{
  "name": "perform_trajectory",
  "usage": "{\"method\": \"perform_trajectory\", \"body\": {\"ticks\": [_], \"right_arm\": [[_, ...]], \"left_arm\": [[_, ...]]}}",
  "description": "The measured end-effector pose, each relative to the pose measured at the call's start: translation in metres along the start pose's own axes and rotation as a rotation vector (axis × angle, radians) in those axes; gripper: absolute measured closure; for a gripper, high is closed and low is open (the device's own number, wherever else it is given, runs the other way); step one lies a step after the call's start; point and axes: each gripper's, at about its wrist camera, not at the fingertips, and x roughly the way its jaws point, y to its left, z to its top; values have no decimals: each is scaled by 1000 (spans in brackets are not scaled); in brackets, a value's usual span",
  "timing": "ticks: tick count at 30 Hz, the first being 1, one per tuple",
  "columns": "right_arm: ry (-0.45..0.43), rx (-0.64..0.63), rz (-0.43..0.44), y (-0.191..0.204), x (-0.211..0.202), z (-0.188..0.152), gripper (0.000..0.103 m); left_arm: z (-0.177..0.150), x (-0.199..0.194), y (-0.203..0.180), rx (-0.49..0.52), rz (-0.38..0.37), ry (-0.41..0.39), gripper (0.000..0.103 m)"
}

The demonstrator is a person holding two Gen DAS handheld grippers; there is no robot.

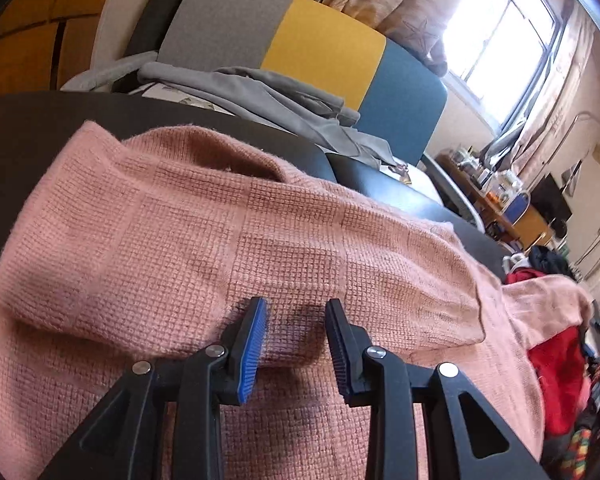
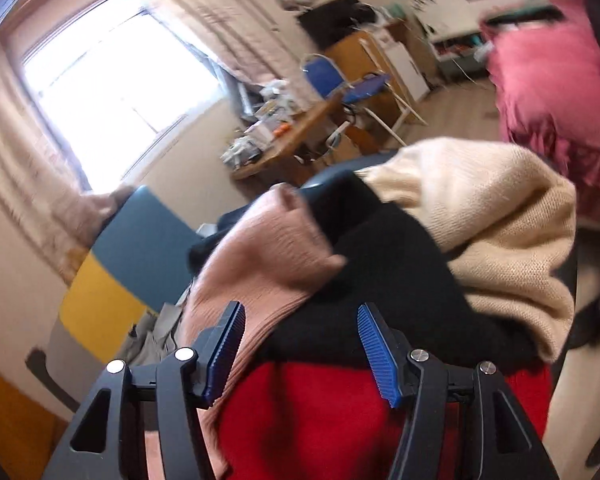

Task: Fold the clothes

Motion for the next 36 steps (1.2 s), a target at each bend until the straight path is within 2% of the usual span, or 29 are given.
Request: {"method": "perform_trajectory", "body": {"ticks": [5,7,8,9,12,17,22,25,29,32,36], "right_arm": [[-21,21,-35,-9,17,15,43],[-7,-7,-47,-9,24,19,55],[3,-32,-60,-8,29,21,73],[10,-61,-75,-5,31,21,81],[-12,-109,-56,1,22,12,90],[-48,-160,12,23,2,0,94],[-8,-198,180,73,-9,-28,94],[34,-264,301,118,-11,-62,94],[154,-310,483,182,-15,-119,94],[269,-388,591,229,-19,-180,94],[436,-509,708,277,-19,-278,94]], "left_arm": [[-1,0,-6,30,31,-1,72],[-1,-1,-4,25,25,-1,72],[-1,-1,-3,21,20,-2,72],[-1,-1,-1,18,16,-2,72],[-1,-1,1,5,1,-3,72],[-1,0,3,-6,-13,-4,72],[-1,-1,4,-6,-13,-1,72],[1,-1,3,-5,-9,6,72],[6,-5,-2,3,-15,18,72],[4,-13,-1,-42,-78,26,72],[-5,-16,1,-86,-120,34,71]]}}
